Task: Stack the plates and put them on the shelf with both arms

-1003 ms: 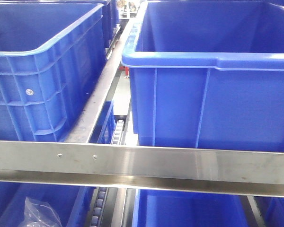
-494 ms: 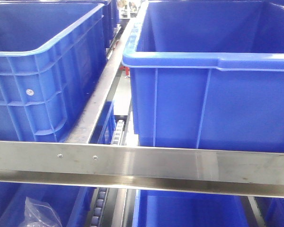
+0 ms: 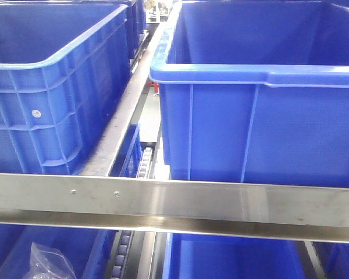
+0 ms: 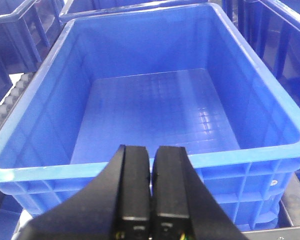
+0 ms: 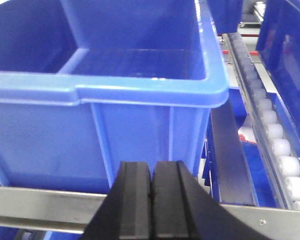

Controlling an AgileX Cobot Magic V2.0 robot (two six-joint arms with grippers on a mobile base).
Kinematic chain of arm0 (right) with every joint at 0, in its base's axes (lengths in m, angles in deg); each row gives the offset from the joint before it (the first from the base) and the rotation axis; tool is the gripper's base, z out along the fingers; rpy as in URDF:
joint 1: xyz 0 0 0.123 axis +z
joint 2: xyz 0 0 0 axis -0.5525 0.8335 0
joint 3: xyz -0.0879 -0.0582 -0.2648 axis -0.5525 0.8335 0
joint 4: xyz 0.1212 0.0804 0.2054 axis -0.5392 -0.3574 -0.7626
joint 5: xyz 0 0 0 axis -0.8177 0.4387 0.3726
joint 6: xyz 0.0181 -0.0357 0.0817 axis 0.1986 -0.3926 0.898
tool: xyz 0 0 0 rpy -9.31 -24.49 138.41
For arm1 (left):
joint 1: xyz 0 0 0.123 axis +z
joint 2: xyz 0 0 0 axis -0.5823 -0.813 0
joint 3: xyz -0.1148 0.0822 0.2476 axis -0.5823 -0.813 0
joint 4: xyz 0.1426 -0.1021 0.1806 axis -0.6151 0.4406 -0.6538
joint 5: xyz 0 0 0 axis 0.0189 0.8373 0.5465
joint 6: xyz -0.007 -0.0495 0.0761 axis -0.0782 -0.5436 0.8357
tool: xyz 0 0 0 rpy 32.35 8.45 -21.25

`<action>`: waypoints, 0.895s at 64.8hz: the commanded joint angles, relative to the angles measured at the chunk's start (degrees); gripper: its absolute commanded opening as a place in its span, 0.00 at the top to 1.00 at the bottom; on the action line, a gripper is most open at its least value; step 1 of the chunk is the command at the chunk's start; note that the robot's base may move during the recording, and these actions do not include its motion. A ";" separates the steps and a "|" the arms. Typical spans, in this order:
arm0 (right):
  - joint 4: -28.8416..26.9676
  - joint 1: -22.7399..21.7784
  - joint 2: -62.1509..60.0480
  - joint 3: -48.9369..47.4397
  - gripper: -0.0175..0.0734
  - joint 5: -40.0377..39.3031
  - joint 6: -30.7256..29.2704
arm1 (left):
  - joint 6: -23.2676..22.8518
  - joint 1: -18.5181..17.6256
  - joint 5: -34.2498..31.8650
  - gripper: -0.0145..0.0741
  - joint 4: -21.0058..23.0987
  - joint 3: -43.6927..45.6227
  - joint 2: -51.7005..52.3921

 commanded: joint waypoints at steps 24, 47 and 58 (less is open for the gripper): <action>2.09 0.09 -1.01 0.11 0.75 -5.50 2.05 | -0.49 0.10 -4.64 0.74 0.13 1.64 -0.44; 2.09 0.09 -1.01 0.11 0.75 -5.50 2.05 | -0.49 0.10 -4.64 0.74 0.13 1.64 -0.44; 2.09 0.09 -1.01 0.11 0.75 -5.50 2.05 | -0.49 0.10 -4.64 0.74 0.13 1.42 2.10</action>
